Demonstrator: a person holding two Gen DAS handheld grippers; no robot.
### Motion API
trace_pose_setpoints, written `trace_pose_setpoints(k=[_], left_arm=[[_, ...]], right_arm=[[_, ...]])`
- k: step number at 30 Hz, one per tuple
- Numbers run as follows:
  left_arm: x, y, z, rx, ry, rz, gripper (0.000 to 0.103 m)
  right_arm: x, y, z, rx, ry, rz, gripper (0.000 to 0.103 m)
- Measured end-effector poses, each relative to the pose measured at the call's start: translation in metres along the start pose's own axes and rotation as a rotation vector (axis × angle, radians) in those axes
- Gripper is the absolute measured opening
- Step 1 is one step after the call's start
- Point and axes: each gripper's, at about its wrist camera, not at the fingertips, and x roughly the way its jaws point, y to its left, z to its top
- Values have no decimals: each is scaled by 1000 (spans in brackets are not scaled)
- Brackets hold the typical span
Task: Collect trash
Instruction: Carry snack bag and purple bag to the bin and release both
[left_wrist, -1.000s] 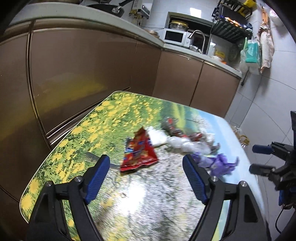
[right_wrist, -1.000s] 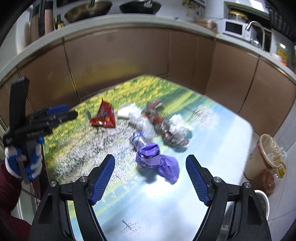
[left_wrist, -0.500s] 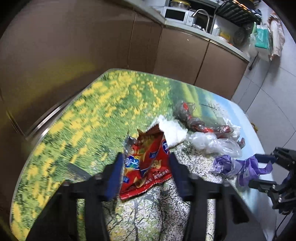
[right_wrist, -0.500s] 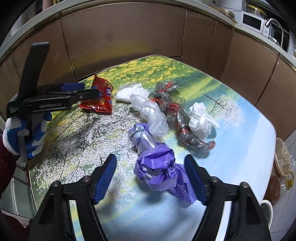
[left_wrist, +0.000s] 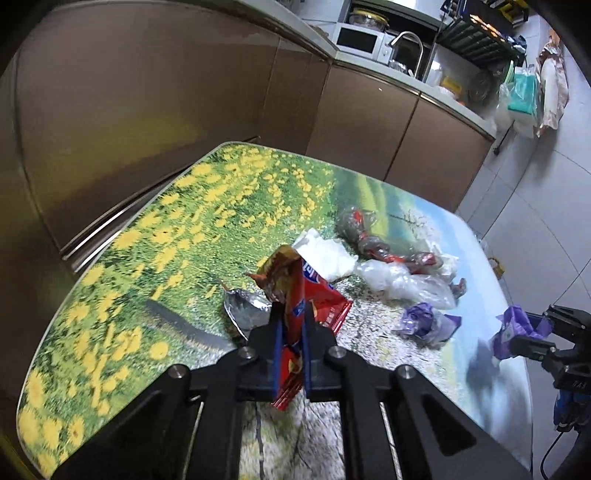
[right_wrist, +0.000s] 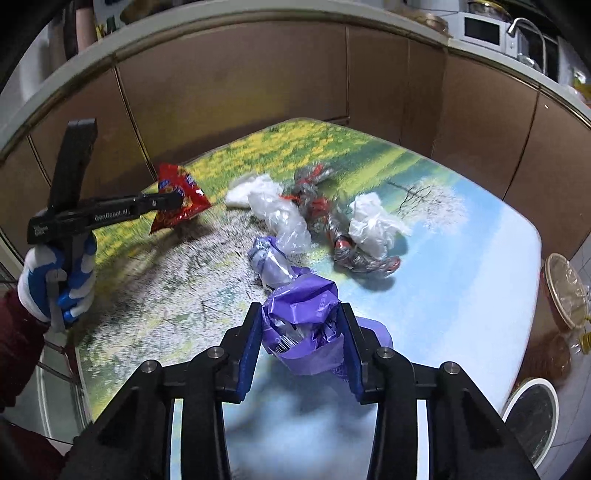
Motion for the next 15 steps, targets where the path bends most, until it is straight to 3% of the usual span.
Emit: trace_pose_setpoints(k=[7, 15], left_arm=[[-37, -29, -5, 30, -28, 1, 8], [-50, -117, -4, 154, -23, -94, 8]], right_arm=[[-45, -3, -8, 14, -87, 12, 40], [-100, -55, -39, 130, -191, -54, 40]])
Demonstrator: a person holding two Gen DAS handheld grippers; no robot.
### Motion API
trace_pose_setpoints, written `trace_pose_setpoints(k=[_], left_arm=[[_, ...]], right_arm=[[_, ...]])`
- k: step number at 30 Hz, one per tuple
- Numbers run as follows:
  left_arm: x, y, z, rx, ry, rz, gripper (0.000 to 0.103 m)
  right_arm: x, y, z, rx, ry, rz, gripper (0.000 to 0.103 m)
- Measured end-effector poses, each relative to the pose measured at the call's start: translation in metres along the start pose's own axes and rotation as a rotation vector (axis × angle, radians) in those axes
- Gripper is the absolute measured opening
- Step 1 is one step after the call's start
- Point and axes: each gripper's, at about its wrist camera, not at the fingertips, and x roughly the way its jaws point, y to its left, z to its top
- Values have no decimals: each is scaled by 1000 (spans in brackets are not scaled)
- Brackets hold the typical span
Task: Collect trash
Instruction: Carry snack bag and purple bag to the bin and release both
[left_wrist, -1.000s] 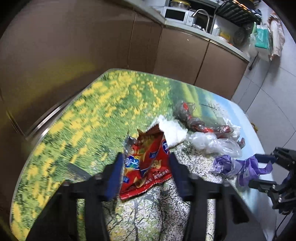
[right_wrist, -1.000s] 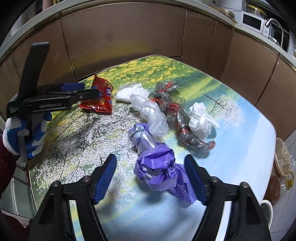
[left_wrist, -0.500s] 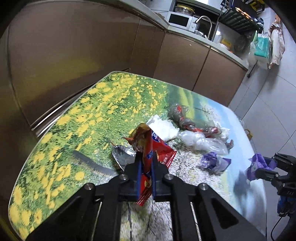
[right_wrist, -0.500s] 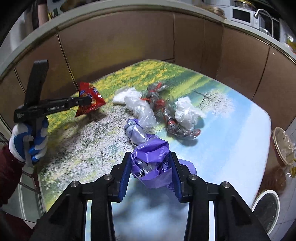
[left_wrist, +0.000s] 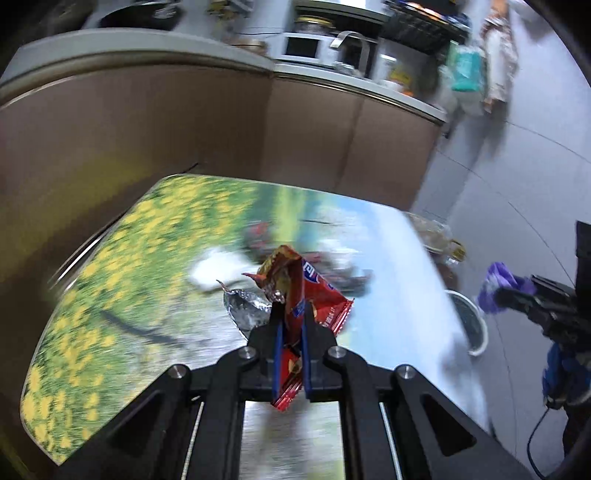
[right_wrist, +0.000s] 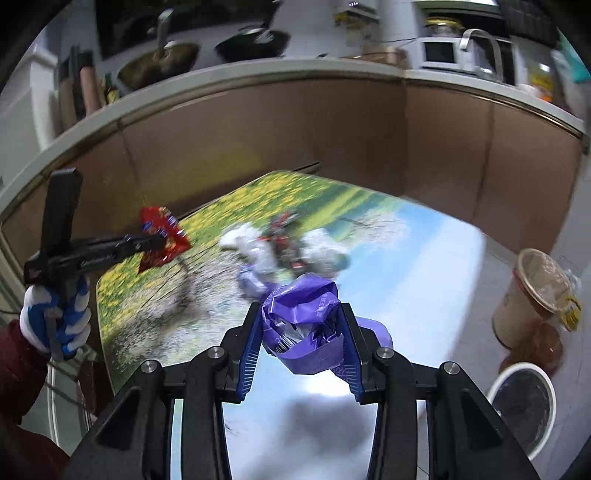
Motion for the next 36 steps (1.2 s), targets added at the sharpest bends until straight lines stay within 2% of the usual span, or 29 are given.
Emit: trace_pose_setpoints(k=[3, 9, 15, 22, 26, 32, 34, 36], left_arm=[[14, -46, 8, 60, 21, -69, 8], [62, -163, 24, 214, 82, -205, 8], [135, -286, 40, 358, 162, -306, 8], [220, -386, 39, 464, 238, -329, 8], [262, -414, 38, 460, 286, -328, 11], [311, -440, 33, 398, 381, -391, 15], [319, -443, 30, 384, 401, -404, 24], [322, -443, 27, 373, 399, -401, 40]], right_arm=[[-21, -40, -9, 70, -31, -63, 40], [-59, -139, -43, 237, -59, -252, 40], [-66, -226, -78, 381, -52, -389, 40], [-51, -301, -103, 482, -26, -474, 41], [-33, -336, -113, 518, 14, -502, 44], [-22, -366, -122, 545, 47, -595, 51], [-26, -366, -125, 543, 42, -619, 56], [-29, -365, -128, 536, 49, -642, 60]])
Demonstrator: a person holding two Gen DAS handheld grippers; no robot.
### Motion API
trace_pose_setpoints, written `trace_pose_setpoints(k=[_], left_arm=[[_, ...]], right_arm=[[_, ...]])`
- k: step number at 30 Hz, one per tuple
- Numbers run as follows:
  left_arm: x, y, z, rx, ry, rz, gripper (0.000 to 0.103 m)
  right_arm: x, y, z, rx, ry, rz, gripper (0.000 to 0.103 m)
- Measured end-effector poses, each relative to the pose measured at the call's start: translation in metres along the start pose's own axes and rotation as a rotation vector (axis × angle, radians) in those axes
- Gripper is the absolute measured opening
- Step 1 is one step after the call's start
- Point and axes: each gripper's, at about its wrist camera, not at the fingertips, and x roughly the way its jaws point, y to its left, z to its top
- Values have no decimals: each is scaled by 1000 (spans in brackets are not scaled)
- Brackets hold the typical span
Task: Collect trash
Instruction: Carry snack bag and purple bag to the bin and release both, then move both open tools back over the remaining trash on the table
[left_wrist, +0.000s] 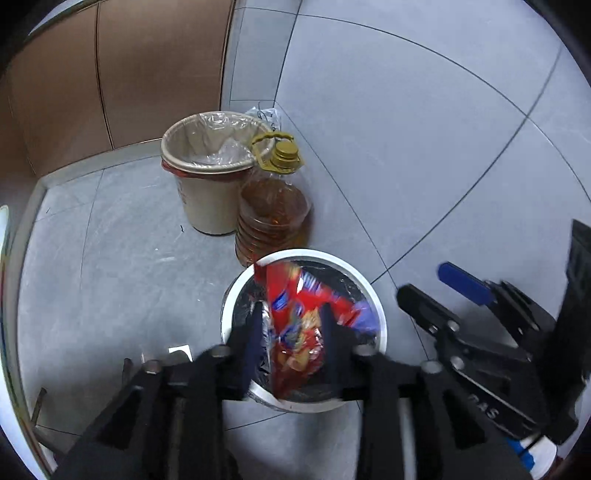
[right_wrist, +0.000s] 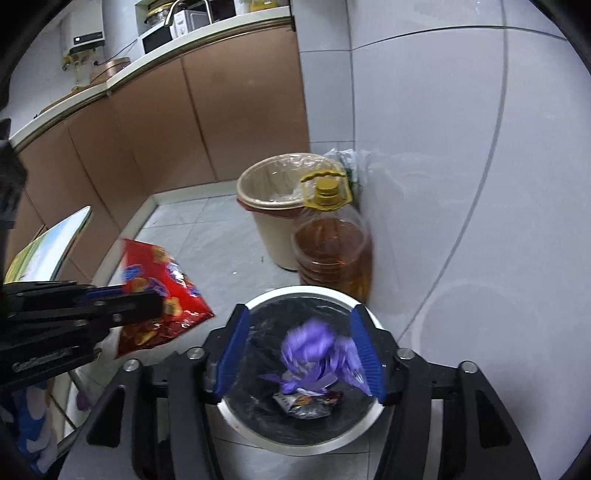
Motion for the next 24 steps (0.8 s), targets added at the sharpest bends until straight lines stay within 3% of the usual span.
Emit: trace_pose_setpoints(k=[9, 13, 24], left_arm=[[-42, 11, -13, -35, -75, -2, 41], [-92, 15, -30, -27, -186, 45, 41], [-244, 30, -108, -6, -486, 240, 41]], right_arm=[[-19, 6, -6, 2, -14, -12, 61], [-46, 25, -6, -33, -50, 5, 64], [-160, 104, -4, -126, -219, 104, 93]])
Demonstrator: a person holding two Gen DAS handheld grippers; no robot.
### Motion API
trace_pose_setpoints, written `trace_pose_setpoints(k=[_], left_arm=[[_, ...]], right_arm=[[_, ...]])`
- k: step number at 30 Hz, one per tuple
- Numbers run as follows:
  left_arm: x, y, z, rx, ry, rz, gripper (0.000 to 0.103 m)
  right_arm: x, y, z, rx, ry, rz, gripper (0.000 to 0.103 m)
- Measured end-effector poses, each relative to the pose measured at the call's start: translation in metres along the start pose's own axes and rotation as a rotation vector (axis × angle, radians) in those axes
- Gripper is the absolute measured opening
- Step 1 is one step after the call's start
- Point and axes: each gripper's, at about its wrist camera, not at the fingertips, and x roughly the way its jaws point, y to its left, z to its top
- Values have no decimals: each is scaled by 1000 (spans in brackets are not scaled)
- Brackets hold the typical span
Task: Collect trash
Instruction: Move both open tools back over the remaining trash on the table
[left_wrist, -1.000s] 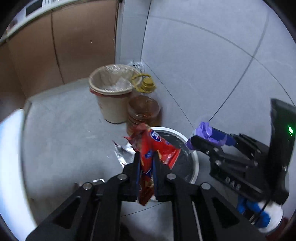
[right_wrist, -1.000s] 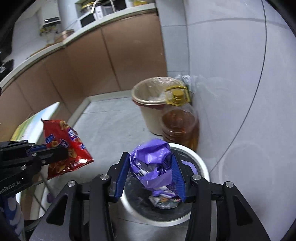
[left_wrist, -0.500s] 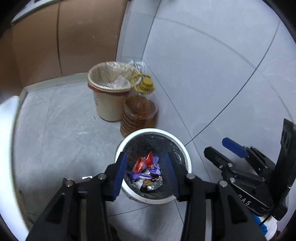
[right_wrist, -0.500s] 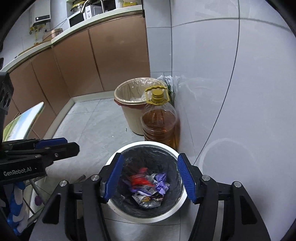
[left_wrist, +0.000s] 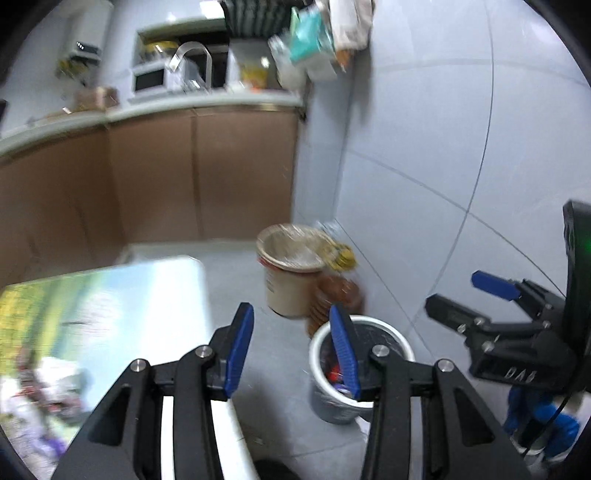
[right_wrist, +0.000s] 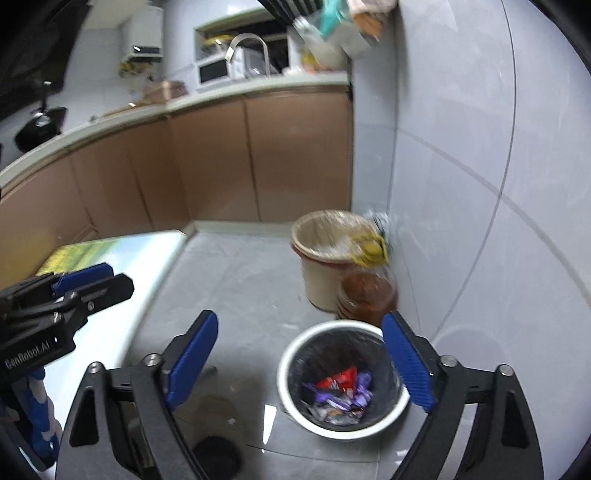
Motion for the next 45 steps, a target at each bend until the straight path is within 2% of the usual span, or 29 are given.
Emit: trace_pose_setpoints(k=[7, 10, 16, 18, 21, 24, 29, 33, 40, 43, 45], left_arm=[[-81, 42, -22, -34, -39, 69, 41], [-112, 65, -30, -68, -38, 96, 41], [-171, 107, -49, -137, -71, 205, 41], [-187, 116, -55, -148, -83, 241, 49], [-215, 131, -64, -168, -116, 306, 55], [-234, 141, -74, -179, -132, 361, 60], [-253, 153, -91, -195, -132, 416, 60], [-261, 163, -100, -205, -127, 433, 60], [-263, 182, -111, -220, -116, 446, 60], [-261, 191, -115, -220, -104, 447, 60], [-257, 197, -117, -222, -93, 447, 60]], right_arm=[[-58, 56, 15, -60, -78, 120, 102], [-89, 80, 23, -78, -135, 178, 103], [-130, 117, 32, -128, -224, 266, 103], [-138, 126, 32, -145, -253, 289, 103], [-148, 143, 30, -181, -283, 320, 103], [-153, 164, 27, -206, -268, 362, 103], [-154, 190, 18, -260, -215, 379, 103], [-154, 208, 13, -288, -172, 411, 103], [-155, 236, 10, -323, -147, 449, 102], [-148, 246, 9, -330, -126, 454, 98], [-139, 253, 8, -332, -99, 465, 90]])
